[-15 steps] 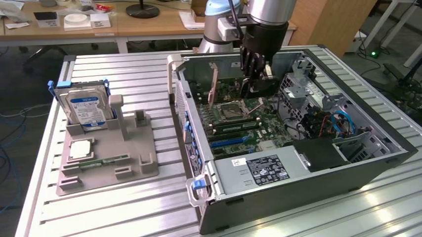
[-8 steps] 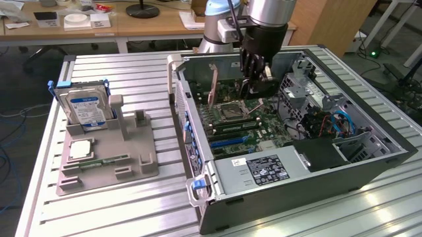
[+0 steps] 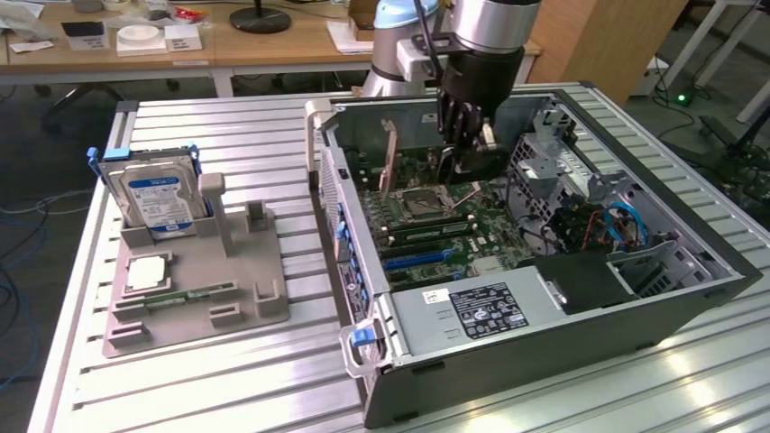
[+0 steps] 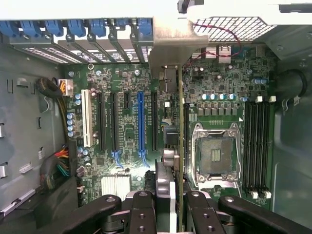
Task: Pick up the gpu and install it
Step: 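Insert the gpu into the slot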
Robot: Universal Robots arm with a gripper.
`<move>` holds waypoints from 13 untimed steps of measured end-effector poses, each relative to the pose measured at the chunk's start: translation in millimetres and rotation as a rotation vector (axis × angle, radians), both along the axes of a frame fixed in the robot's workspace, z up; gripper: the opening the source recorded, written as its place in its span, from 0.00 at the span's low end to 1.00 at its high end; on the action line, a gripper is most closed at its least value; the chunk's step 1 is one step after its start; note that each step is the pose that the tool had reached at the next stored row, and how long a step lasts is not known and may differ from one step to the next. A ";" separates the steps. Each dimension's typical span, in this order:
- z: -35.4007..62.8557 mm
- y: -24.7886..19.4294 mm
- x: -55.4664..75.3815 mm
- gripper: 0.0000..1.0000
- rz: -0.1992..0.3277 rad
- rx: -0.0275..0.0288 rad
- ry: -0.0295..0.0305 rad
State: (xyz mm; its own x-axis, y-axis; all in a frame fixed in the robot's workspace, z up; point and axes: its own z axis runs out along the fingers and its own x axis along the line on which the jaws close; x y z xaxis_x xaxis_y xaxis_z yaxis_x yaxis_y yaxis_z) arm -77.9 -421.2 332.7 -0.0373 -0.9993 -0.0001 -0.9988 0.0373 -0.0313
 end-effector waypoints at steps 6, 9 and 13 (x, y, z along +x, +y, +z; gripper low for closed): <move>-3.0 -0.6 0.0 0.28 0.000 0.0011 -0.0001; -5.0 -1.5 0.0 0.28 0.000 0.0019 -0.0001; -6.4 -1.8 -0.2 0.28 0.000 0.0007 0.0002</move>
